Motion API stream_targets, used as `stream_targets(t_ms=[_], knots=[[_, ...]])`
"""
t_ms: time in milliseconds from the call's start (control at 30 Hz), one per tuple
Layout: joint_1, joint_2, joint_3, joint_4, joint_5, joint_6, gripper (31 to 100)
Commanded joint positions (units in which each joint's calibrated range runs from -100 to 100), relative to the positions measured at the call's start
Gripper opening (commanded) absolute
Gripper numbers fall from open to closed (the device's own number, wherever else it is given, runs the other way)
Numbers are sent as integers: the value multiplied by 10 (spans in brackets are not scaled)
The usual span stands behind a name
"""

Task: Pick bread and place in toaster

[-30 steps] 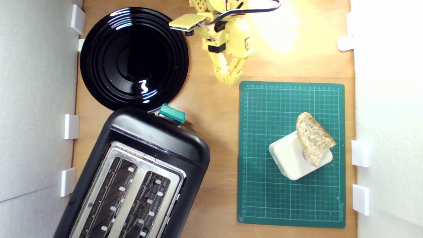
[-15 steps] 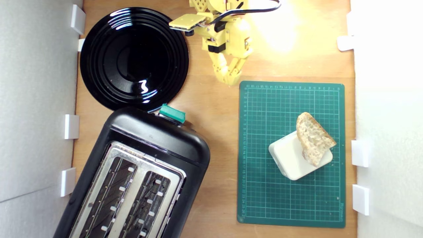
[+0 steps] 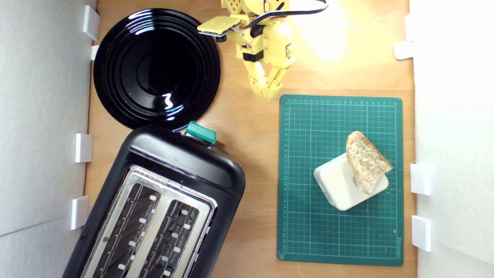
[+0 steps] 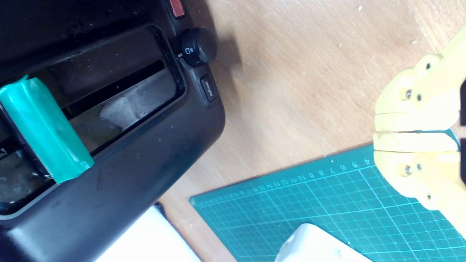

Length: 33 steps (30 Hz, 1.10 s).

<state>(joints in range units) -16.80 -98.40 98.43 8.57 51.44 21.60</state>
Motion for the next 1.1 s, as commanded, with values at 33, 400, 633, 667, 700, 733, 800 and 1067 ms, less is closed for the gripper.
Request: stream_targets(t_ms=[33, 400, 633, 667, 700, 733, 800, 1067], knots=[[-1, -3, 0, 0, -14, -1, 403], [-4, -3, 0, 4, -14, -1, 403], [-2, -2, 1, 1, -14, 0, 403], [-3, -2, 1, 0, -14, -1, 403], [-4, -1, 1, -1, -14, -1, 408], [-4, -1, 0, -1, -15, -1, 408], [-4, 0, 0, -1, -15, -1, 409], [-4, 110, -19, -38, -41, 3, 409]])
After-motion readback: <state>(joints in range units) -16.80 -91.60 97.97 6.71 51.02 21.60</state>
